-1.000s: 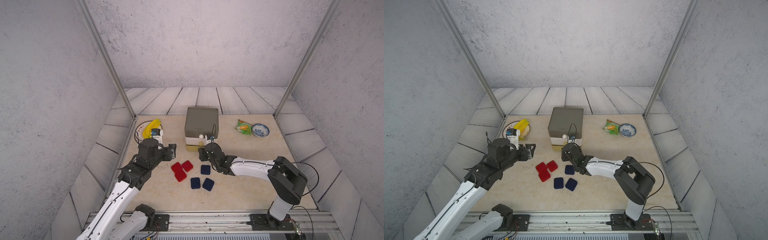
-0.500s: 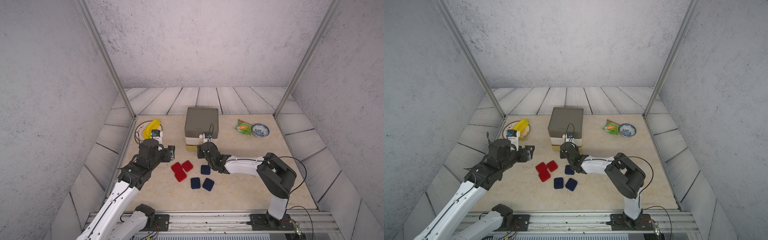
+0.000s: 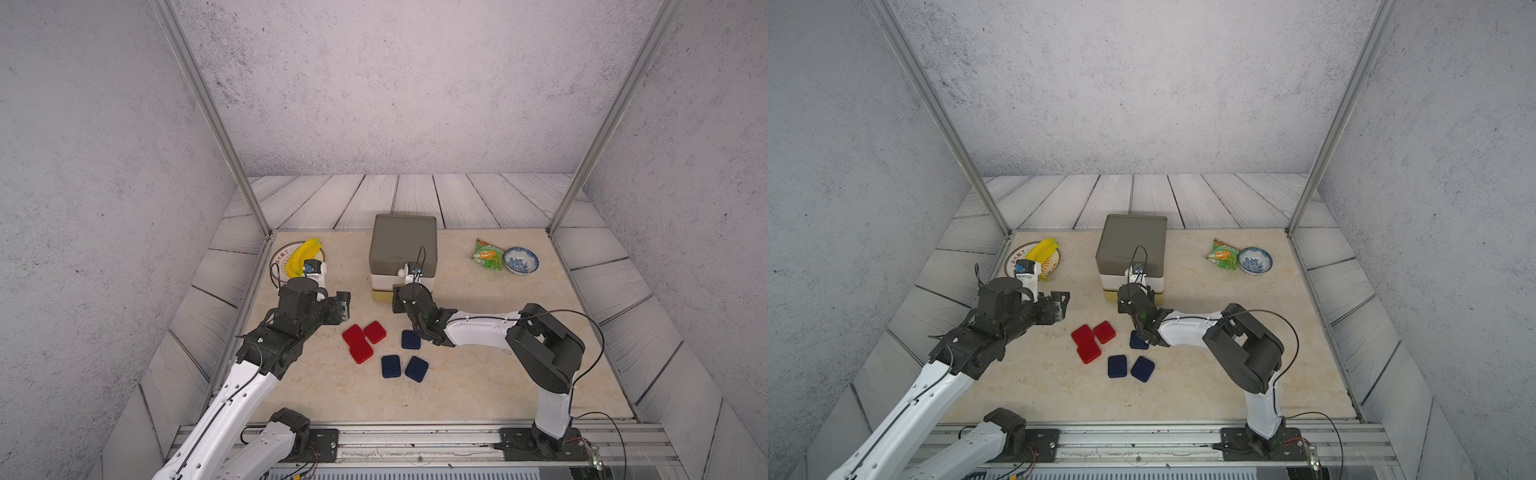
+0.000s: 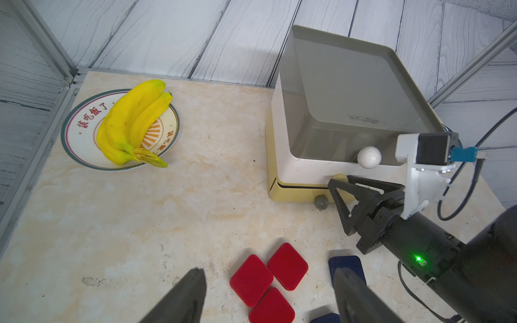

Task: Place the brooch boxes into the drawer by color
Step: Open the drawer in the storage box.

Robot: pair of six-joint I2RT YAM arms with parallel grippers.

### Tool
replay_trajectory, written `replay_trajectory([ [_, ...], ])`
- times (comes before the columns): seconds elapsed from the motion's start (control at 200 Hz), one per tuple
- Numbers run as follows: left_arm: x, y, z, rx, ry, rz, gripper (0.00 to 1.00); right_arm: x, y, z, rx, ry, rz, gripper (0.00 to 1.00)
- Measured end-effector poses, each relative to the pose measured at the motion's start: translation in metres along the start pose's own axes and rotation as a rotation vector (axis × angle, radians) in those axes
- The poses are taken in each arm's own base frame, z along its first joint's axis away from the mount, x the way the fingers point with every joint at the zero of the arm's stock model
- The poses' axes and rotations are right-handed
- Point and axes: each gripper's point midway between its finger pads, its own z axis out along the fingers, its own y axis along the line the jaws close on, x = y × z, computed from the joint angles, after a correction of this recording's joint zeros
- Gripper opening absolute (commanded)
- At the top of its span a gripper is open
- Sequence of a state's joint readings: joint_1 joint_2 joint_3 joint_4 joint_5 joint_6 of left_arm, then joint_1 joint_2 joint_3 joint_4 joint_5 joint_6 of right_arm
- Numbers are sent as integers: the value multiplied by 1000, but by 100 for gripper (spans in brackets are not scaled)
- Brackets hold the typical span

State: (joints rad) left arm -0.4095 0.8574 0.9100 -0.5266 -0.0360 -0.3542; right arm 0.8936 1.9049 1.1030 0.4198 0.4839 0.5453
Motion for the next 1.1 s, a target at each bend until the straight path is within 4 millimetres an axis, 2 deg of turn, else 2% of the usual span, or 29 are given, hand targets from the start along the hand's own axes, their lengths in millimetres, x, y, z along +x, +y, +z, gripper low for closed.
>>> replay_trajectory([
  [0.225,1,-1,1,6,6,3,78,1,-1,2,20,-5,-3,45],
  [0.626,3,-3,2,19,17,10,78,2,-5,2,52,-15,15,18],
  [0.891,3,-3,3,18,17,10,78,4,-7,-3,28,-16,47,16],
  [1.101,3,-3,3,17,17,9,78,12,-10,-24,-9,39,67,16],
])
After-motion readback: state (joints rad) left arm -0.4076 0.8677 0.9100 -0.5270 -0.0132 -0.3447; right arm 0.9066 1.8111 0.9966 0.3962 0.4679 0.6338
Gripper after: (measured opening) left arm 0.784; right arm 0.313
